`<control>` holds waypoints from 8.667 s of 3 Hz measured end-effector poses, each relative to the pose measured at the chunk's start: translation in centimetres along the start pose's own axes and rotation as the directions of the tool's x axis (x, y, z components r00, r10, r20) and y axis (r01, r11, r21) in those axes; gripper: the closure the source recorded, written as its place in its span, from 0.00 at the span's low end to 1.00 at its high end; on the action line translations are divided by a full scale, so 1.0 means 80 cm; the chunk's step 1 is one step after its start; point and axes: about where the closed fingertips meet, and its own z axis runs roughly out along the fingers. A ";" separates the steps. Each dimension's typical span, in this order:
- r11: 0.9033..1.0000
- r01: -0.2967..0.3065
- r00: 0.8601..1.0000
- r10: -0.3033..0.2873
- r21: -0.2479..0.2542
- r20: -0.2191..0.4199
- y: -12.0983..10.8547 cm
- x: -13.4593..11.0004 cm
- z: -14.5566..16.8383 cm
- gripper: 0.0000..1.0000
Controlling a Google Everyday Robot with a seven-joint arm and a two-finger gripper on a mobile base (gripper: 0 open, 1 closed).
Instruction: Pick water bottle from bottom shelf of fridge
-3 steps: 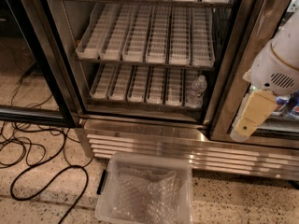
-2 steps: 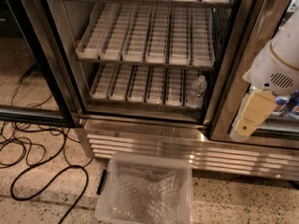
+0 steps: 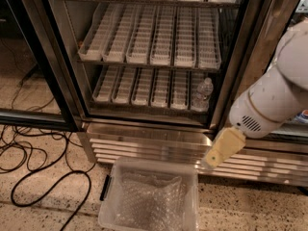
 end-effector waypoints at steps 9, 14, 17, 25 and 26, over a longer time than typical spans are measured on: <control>0.899 -0.429 0.894 0.408 0.091 0.186 -0.016 -0.002 0.213 0.00; 0.689 -0.720 0.655 0.636 0.083 0.408 -0.129 0.004 0.265 0.00; 0.634 -0.773 0.526 0.610 0.033 0.593 -0.219 -0.050 0.298 0.07; 0.548 -0.827 0.428 0.460 0.130 0.778 -0.279 -0.111 0.332 0.28; 0.540 -0.830 0.424 0.450 0.139 0.786 -0.292 -0.111 0.333 0.27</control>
Offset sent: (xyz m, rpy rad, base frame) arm -0.0033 0.0186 -0.0503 0.0609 0.0427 -0.1127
